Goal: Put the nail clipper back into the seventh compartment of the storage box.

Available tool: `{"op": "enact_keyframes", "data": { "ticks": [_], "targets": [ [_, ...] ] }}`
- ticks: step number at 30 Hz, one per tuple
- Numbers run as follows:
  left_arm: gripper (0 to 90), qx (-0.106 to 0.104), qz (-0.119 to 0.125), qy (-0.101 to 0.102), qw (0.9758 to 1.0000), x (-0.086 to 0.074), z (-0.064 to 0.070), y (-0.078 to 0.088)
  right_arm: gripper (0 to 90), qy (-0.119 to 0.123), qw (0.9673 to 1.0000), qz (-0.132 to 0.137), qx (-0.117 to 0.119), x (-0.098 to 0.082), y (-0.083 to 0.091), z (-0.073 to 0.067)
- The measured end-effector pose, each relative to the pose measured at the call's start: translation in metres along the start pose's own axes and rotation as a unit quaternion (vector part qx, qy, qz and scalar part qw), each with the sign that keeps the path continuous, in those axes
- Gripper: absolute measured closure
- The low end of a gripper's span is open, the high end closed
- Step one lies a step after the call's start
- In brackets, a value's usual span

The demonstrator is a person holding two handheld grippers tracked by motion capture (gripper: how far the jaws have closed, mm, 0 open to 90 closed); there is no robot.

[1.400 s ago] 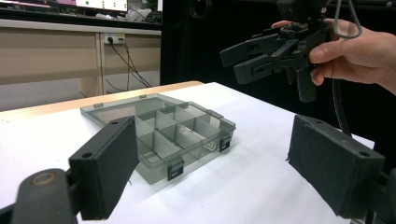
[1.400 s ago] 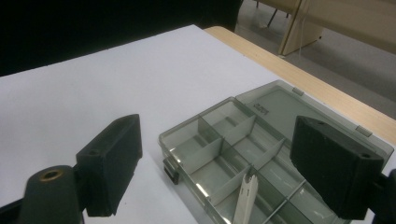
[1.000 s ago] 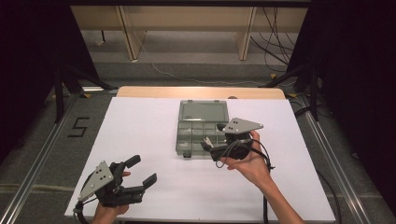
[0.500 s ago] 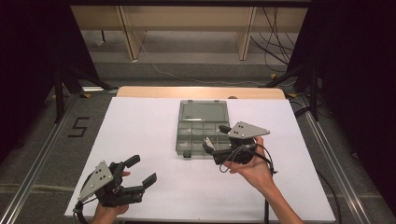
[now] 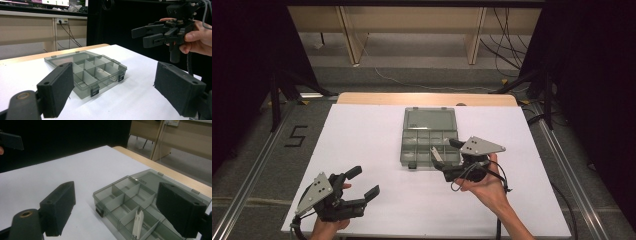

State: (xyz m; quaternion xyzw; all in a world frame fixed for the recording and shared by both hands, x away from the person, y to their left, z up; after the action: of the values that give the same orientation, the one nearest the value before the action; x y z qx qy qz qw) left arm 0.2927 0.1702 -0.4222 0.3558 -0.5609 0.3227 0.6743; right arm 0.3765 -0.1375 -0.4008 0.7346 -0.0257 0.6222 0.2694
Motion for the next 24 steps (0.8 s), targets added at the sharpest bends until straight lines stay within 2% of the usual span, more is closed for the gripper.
{"op": "enact_keyframes", "data": {
  "ticks": [1, 2, 3, 4, 7, 8, 10, 12, 14, 16, 20, 21, 24],
  "targets": [
    [15.2, 0.0, 0.0, 0.0, 1.0, 0.0, 0.0, 0.0, 17.2, 0.008, 0.9999, 0.007, -0.007, 0.0, 0.0, 0.001],
    [15.2, 0.0, -0.001, -0.002, 1.0, 0.0, 0.0, 0.0, 17.1, 0.005, 0.9999, 0.013, 0.001, -0.001, -0.001, 0.0],
    [15.2, 0.0, -0.002, -0.004, 1.0, 0.0, 0.0, 0.0, 17.1, -0.002, 1.0, 0.003, 0.004, -0.002, 0.0, -0.002],
    [15.2, 0.0, -0.002, -0.003, 1.0, 0.0, 0.0, 0.0, 17.1, 0.007, 0.9998, 0.019, 0.0, -0.001, -0.001, -0.002],
    [15.2, -0.001, -0.002, -0.004, 1.0, 0.0, 0.0, 0.0, 17.2, 0.008, 0.9998, 0.018, -0.001, -0.002, 0.001, -0.003],
    [15.2, -0.001, -0.002, -0.004, 1.0, 0.0, 0.0, 0.0, 17.2, 0.002, 0.9999, 0.016, 0.0, -0.003, 0.001, -0.004],
    [15.2, 0.0, -0.002, -0.003, 1.0, 0.0, 0.0, 0.0, 17.2, 0.009, 0.9996, 0.025, -0.003, -0.003, 0.002, -0.004],
    [15.2, -0.001, -0.002, -0.004, 1.0, 0.0, 0.0, 0.0, 17.2, 0.003, 0.9998, 0.021, -0.002, -0.004, 0.004, -0.006],
    [15.2, 0.0, -0.002, -0.004, 1.0, 0.0, 0.0, 0.0, 17.3, 0.012, 0.9995, 0.028, -0.009, -0.005, 0.005, -0.006],
    [15.2, 0.0, -0.001, -0.003, 1.0, 0.0, 0.0, 0.0, 17.3, 0.01, 0.9996, 0.026, -0.003, -0.007, 0.006, -0.008],
    [15.2, 0.0, -0.002, -0.003, 1.0, 0.0, 0.0, 0.0, 17.2, 0.016, 0.9996, 0.02, -0.012, -0.012, 0.01, -0.009],
    [15.2, 0.0, -0.002, -0.002, 1.0, 0.0, 0.0, -0.001, 17.2, 0.019, 0.9993, 0.03, -0.012, -0.013, 0.01, -0.009],
    [15.2, 0.0, -0.001, -0.003, 1.0, 0.0, 0.0, 0.0, 17.2, 0.02, 0.9991, 0.031, -0.019, -0.016, 0.015, -0.011]
  ]
}}
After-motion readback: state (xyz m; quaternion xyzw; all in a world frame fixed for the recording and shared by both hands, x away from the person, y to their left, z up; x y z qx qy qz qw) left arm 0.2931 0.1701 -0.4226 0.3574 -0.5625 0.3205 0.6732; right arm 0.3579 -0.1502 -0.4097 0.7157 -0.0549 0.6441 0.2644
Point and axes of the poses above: each handheld gripper's, and its own axes: y roughly backward along the jaws, x roughly out of its top, z roughly to its right, the point moved 4 cm from there along -y, roughly forward along the jaws, and after that the axes turned 14 degrees about x, right-handed, at the moved point
